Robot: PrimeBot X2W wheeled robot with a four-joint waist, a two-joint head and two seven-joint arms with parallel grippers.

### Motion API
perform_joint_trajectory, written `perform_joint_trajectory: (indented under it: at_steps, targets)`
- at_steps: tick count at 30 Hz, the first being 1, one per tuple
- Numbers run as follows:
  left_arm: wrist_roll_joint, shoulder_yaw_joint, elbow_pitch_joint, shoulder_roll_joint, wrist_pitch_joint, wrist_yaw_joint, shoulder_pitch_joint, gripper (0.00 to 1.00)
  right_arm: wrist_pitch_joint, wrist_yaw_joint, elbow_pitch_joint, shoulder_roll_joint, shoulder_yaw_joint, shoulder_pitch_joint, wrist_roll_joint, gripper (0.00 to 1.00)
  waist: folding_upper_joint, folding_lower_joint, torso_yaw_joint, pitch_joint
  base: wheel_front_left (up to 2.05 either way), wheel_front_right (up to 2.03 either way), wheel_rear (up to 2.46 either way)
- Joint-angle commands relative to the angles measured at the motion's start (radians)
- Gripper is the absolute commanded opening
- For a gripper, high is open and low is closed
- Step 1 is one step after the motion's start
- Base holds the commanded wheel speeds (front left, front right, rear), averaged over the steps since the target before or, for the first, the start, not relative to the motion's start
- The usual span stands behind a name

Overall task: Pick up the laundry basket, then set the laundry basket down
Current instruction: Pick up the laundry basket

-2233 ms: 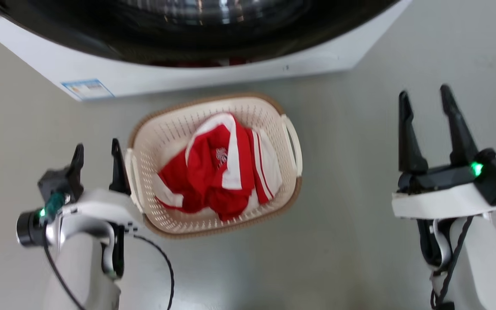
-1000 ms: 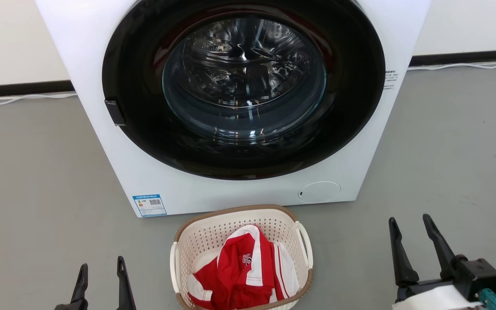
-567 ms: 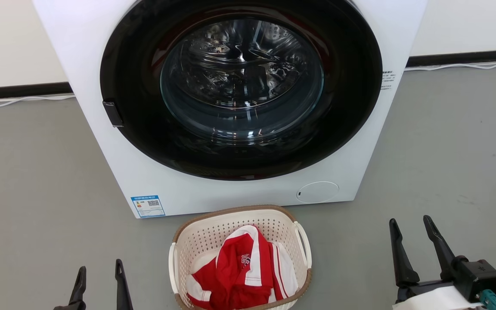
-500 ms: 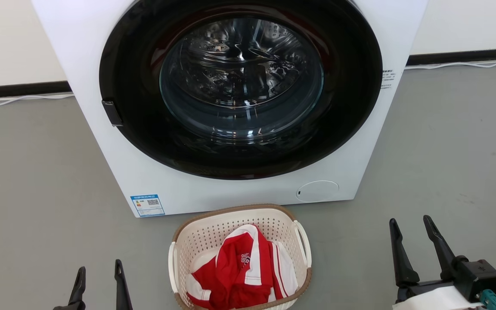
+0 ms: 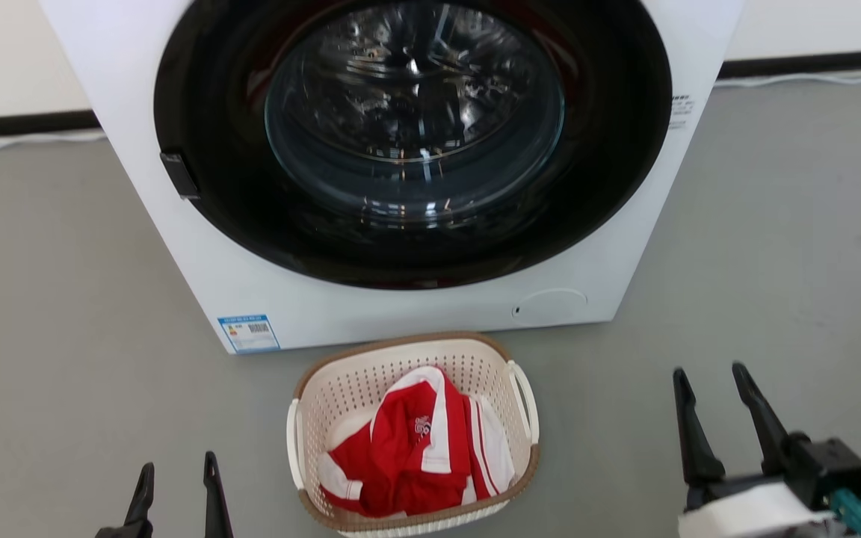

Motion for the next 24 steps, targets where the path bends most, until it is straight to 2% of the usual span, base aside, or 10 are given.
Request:
perform_joint_trajectory:
  at_steps: [1,9,17,24]
  targets:
    - [0.014,0.030,-0.009,0.006,-0.006,-0.011,-0.060,1.00,-0.007,0.006,-0.016,-0.005,0.029,-0.062,-0.008,1.00,-0.0001,0.0000,0.000,0.019,0.00,0.00,0.00]
    - [0.017,0.037,0.078,0.006,-0.006,-0.043,-0.170,1.00,-0.007,0.006,0.037,-0.005,0.050,-0.172,-0.014,1.00,-0.0001,0.0000,0.001,0.130,0.00,0.00,0.00]
    - [0.014,0.041,0.242,0.006,-0.006,-0.073,-0.368,1.00,-0.007,0.006,0.135,-0.005,0.068,-0.325,-0.023,1.00,-0.0001,0.0000,0.008,0.310,0.00,0.00,0.00]
    - [0.034,0.035,0.380,0.010,-0.006,-0.079,-0.519,1.00,-0.007,0.006,0.239,-0.005,0.071,-0.449,-0.036,1.00,-0.0001,0.0000,0.014,0.437,0.00,0.00,0.00]
